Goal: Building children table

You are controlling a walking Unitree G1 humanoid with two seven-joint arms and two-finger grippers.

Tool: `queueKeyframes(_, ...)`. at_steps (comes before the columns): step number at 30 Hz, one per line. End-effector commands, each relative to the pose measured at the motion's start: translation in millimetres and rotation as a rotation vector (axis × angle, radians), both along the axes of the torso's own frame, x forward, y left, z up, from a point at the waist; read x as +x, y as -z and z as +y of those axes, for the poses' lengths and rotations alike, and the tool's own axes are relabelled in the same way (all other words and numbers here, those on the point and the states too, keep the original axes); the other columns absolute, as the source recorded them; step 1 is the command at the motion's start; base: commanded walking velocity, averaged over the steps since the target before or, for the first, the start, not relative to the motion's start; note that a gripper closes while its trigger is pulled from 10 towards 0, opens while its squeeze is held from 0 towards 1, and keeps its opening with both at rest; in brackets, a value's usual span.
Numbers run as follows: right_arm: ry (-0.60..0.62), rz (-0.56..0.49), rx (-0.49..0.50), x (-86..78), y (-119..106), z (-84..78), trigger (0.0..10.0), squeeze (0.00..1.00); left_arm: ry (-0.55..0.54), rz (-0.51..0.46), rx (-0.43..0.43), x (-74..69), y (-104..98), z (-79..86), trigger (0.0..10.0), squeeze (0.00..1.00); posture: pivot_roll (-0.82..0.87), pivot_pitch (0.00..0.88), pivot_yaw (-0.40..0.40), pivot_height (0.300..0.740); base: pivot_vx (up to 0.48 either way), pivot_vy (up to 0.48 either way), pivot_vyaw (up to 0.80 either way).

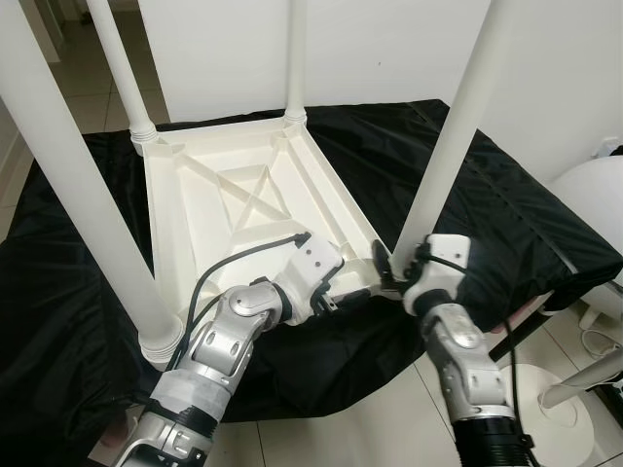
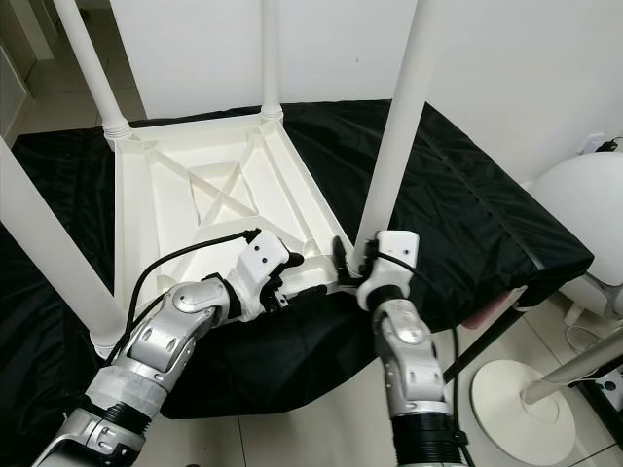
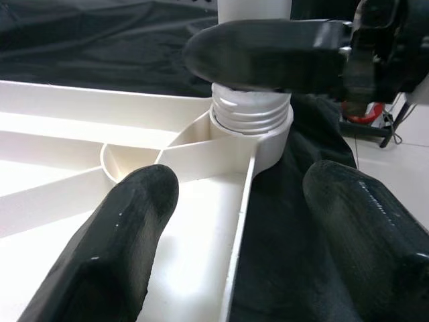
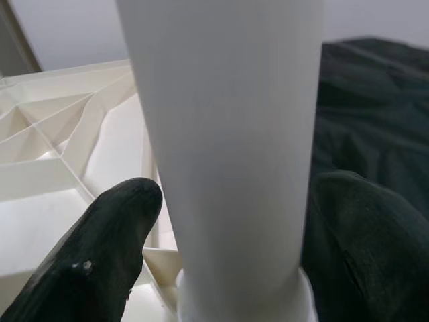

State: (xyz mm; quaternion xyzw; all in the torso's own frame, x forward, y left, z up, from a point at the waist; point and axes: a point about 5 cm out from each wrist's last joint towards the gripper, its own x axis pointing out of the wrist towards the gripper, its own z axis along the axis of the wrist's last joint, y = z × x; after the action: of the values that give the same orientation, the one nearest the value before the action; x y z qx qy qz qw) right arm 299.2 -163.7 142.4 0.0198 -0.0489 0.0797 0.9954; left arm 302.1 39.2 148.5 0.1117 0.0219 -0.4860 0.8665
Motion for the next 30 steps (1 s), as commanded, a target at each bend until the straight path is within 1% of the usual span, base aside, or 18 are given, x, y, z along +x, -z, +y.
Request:
queueKeyframes(1, -0.035, -0.005, -0.038, -2.7, 4, -5.7, 10.0, 0.0, -0.046, -0.032, 0.002, 6.0, -4, 0.5, 10.0, 0.0, -0.06, 0.0, -0.012, 0.74, 0.0, 0.0, 0.0)
queueKeyframes(4, -0.114, -0.017, -0.081, -2.1, 5, -9.3, 10.0, 0.0, -0.046, -0.038, -0.008, 8.4, -7, -2.1, 10.0, 0.0, -0.07, 0.0, 0.003, 0.74, 0.0, 0.0, 0.0)
queueKeyframes(6, -0.131, -0.017, -0.086, -1.8, 5, -9.9, 10.0, 0.0, -0.045, -0.039, -0.01, 8.7, -8, -2.6, 10.0, 0.0, -0.07, 0.0, 0.003, 0.74, 0.0, 0.0, 0.0)
queueKeyframes(7, -0.152, -0.027, -0.113, -0.9, 5, -10.7, 10.0, 0.0, -0.043, -0.043, -0.011, 9.0, -8, -2.7, 10.0, 0.0, -0.08, 0.0, 0.011, 0.74, 0.0, 0.0, 0.0)
queueKeyframes(9, -0.188, -0.035, -0.14, 2.0, 7, -13.2, 10.0, 0.0, -0.038, -0.053, 0.004, 9.3, -7, -2.7, 10.0, 0.0, -0.08, 0.0, 0.011, 0.74, 0.0, 0.0, 0.0)
queueKeyframes(11, -0.199, -0.031, -0.145, 3.4, 8, -14.5, 10.0, 0.0, -0.037, -0.055, 0.012, 9.3, -6, -2.8, 10.0, 0.0, -0.08, 0.0, 0.011, 0.74, 0.0, 0.0, 0.0)
queueKeyframes(14, -0.256, -0.026, -0.136, 13.0, 6, -19.4, 10.0, 0.0, -0.023, -0.057, 0.01, 9.2, -8, -3.6, 10.0, 0.0, -0.08, 0.0, 0.023, 0.74, 0.0, 0.0, 0.0)
queueKeyframes(15, -0.256, -0.026, -0.136, 13.0, 6, -19.4, 10.0, 0.0, -0.023, -0.057, 0.01, 9.2, -8, -3.6, 10.0, 0.0, -0.08, 0.0, 0.023, 0.74, 0.0, 0.0, 0.0)
queueKeyframes(16, -0.276, -0.033, -0.155, 17.7, 4, -20.8, 10.0, 0.0, -0.024, -0.06, 0.011, 10.3, -9, -3.2, 10.0, 0.0, -0.07, 0.0, 0.024, 0.74, 0.0, 0.0, 0.0)
queueKeyframes(18, -0.276, -0.033, -0.155, 17.7, 4, -20.8, 10.0, 0.0, -0.024, -0.06, 0.011, 10.3, -9, -3.2, 10.0, 0.0, -0.07, 0.0, 0.024, 0.74, 0.0, 0.0, 0.0)
queueKeyframes(19, -0.298, -0.03, -0.165, 22.2, 3, -21.5, 10.0, 0.0, -0.025, -0.063, 0.01, 11.2, -10, -2.8, 10.0, 0.0, -0.07, 0.0, 0.024, 0.74, 0.0, 0.0, 0.0)
queueKeyframes(20, -0.344, -0.024, -0.196, 30.2, 1, -21.5, 10.0, 0.0, -0.028, -0.067, 0.009, 12.5, -11, -3.0, 10.0, 0.0, -0.07, 0.0, 0.024, 0.74, 0.0, 0.0, 0.0)
queueKeyframes(24, -0.389, -0.01, -0.216, 35.6, 0, -21.0, 10.0, 0.0, -0.026, -0.069, 0.008, 11.6, -11, -4.8, 10.0, 0.0, -0.07, 0.0, 0.024, 0.74, 0.0, 0.0, 0.0)
queueKeyframes(26, -0.412, -0.002, -0.244, 38.1, 1, -21.2, 10.0, 0.0, -0.024, -0.069, 0.004, 11.2, -11, -5.5, 10.0, 0.0, -0.07, 0.0, 0.02, 0.74, 0.0, 0.0, 0.0)
queueKeyframes(30, -0.44, 0.011, -0.277, 39.0, 3, -22.5, 10.0, 0.0, -0.025, -0.068, 0.001, 10.9, -11, -5.7, 10.0, 0.0, -0.07, 0.0, 0.018, 0.74, 0.0, 0.0, 0.0)
